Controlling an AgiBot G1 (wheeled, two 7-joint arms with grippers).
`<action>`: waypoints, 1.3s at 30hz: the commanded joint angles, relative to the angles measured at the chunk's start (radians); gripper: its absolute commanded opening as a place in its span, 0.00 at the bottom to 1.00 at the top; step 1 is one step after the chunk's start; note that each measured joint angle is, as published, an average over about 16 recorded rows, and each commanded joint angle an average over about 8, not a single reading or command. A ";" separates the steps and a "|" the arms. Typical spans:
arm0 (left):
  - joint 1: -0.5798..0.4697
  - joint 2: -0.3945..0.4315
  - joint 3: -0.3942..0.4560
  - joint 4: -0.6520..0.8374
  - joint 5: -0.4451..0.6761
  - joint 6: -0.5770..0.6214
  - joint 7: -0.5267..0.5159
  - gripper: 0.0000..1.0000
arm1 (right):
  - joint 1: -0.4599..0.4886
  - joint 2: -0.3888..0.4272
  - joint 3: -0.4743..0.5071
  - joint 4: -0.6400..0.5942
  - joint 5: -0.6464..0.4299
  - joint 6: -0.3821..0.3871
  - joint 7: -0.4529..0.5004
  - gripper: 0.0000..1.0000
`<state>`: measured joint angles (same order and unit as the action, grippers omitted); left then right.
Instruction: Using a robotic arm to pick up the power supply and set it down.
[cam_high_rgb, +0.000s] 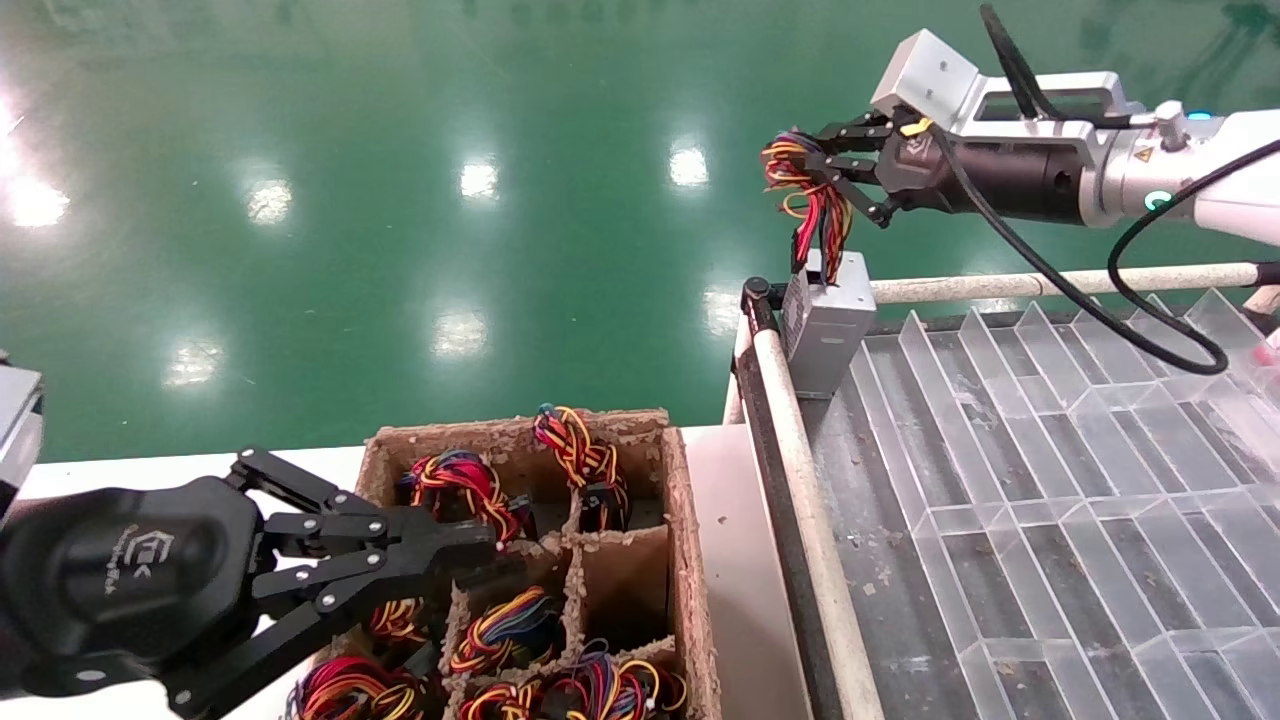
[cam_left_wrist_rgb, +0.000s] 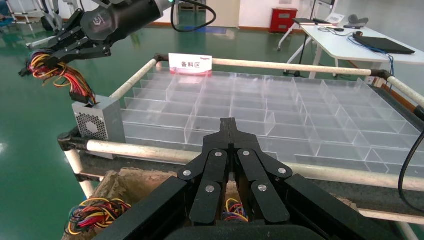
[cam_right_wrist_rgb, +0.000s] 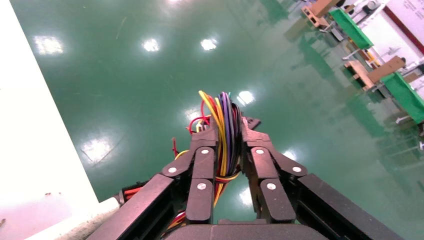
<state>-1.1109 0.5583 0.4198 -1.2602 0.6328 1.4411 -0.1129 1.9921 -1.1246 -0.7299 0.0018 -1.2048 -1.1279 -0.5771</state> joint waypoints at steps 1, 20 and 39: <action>0.000 0.000 0.000 0.000 0.000 0.000 0.000 0.00 | 0.004 -0.001 -0.002 0.002 -0.003 -0.007 0.003 1.00; 0.000 0.000 0.000 0.000 0.000 0.000 0.000 0.00 | -0.019 0.029 0.014 0.112 0.009 -0.102 0.044 1.00; 0.000 0.000 0.000 0.000 0.000 0.000 0.000 1.00 | -0.321 0.192 0.161 0.506 0.166 -0.192 0.287 1.00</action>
<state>-1.1110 0.5583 0.4200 -1.2602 0.6328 1.4411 -0.1129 1.6708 -0.9325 -0.5688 0.5078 -1.0389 -1.3194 -0.2904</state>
